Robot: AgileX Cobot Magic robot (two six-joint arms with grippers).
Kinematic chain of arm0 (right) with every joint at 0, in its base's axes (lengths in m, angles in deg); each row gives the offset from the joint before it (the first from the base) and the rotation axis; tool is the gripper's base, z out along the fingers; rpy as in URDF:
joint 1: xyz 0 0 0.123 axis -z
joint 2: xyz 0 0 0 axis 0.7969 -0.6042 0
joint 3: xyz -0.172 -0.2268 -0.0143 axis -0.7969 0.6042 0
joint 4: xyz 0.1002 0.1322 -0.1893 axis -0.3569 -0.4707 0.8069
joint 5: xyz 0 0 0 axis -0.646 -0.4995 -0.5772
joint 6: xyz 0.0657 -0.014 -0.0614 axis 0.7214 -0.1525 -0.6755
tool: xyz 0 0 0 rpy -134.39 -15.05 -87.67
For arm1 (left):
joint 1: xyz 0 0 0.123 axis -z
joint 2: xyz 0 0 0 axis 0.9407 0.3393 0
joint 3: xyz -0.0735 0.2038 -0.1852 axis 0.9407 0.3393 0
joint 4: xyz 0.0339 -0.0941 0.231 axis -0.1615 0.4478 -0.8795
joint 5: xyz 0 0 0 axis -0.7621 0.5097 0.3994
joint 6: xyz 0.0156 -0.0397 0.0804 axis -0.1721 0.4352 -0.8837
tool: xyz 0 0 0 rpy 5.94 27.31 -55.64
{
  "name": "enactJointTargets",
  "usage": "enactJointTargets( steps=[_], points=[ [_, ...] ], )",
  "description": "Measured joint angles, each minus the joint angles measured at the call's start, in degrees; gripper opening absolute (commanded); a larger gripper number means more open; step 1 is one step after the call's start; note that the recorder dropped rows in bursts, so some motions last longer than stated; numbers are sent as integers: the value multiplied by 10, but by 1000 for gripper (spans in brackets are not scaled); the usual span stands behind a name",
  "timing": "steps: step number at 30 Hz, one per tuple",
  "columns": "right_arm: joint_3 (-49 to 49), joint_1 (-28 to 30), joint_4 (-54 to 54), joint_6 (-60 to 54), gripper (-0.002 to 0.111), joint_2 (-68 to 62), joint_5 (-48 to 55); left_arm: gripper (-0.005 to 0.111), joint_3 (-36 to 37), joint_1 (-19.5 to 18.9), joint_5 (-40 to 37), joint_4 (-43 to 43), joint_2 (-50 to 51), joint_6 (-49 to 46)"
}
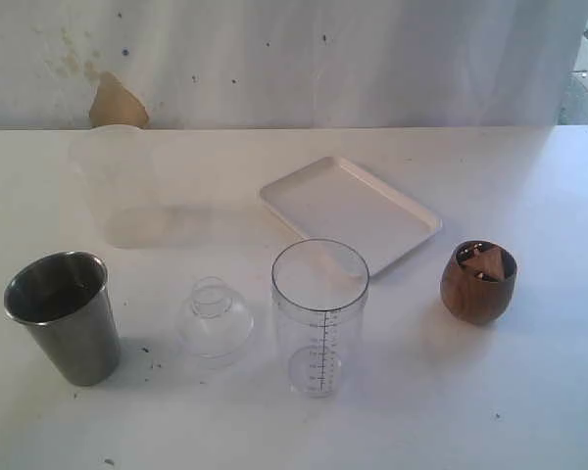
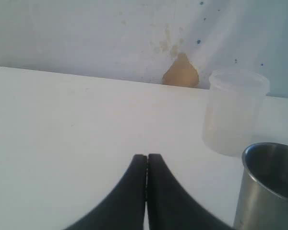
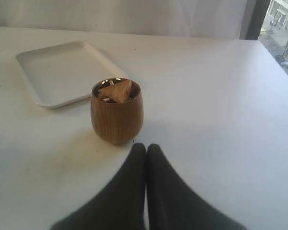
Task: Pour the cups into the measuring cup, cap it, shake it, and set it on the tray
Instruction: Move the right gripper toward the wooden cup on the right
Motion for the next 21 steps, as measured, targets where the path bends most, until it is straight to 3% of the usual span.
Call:
enactJointTargets(
  steps=[3,9,10,12,14,15,16,21],
  points=[
    [1,0,3,-9,0,0,-87,1,0,0,0,0,0,0],
    [2,0,3,-3,1,0,-380,1,0,0,0,0,0,0],
    [2,0,3,28,5,0,-414,1,0,0,0,0,0,0],
    [2,0,3,52,36,0,-402,1,0,0,0,0,0,0],
    [2,0,4,64,81,-18,-377,1,0,0,0,0,0,0],
    [2,0,6,69,96,-34,-379,1,0,0,0,0,0,0],
    [2,0,6,76,105,-59,-387,1,0,0,0,0,0,0],
    [2,0,50,147,105,-210,-431,1,0,0,0,0,0,0]
  ],
)
